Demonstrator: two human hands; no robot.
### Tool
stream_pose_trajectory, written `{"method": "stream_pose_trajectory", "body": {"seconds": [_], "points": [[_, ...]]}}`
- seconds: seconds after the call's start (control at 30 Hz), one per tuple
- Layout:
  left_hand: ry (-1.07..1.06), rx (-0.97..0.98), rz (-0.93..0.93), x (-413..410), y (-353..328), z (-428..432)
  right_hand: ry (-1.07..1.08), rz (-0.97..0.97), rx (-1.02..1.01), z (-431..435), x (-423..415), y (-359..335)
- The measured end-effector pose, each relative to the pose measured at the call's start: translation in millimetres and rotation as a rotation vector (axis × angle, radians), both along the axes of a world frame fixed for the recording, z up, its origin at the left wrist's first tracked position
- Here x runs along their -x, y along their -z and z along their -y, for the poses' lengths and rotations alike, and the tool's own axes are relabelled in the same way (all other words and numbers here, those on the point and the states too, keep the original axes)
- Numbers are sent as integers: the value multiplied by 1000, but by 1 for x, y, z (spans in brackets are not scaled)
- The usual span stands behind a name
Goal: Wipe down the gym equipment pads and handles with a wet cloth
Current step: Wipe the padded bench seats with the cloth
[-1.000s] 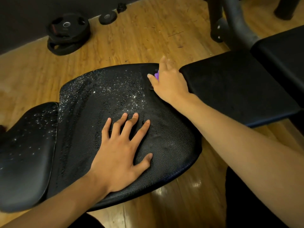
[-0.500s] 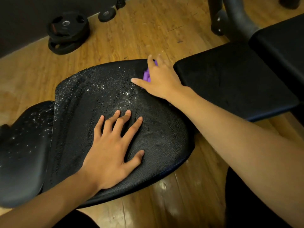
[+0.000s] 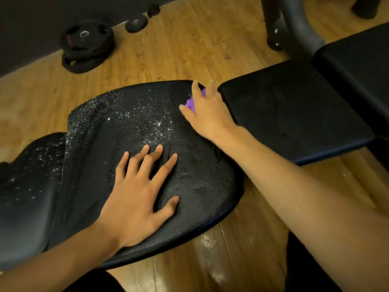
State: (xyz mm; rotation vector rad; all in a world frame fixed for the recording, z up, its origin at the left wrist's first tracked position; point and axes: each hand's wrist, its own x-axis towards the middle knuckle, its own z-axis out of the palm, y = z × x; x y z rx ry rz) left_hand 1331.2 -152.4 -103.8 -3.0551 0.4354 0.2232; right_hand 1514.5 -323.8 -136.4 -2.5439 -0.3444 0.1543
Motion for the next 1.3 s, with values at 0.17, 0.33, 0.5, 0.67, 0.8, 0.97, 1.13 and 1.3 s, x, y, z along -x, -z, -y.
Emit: {"method": "stream_pose_trajectory", "body": {"seconds": [0.17,0.33,0.5,0.67,0.8,0.97,1.13,1.3], "points": [[-3,-2,-4,1,0,-1,7,14,-44,23,66,4],[1,-5,-12,1,0,-1,-33,-52,-15,41,127,-2],[4,7,-11,0,-1,0,-23,52,52,-10,-10,2],[-6,-5,-14,0,0,-1,74,27,63,-6,29,-1],[-2,-4,-14,0,-1,0,67,14,65,29,175,-11],[-6,-1,-17,0,0,-1,41,34,92,15,94,1],[-15,7,-10,0,1,0,42,71,84,-19,-16,2],[-7,-1,-20,1,0,0,42,30,57,23,115,0]]}}
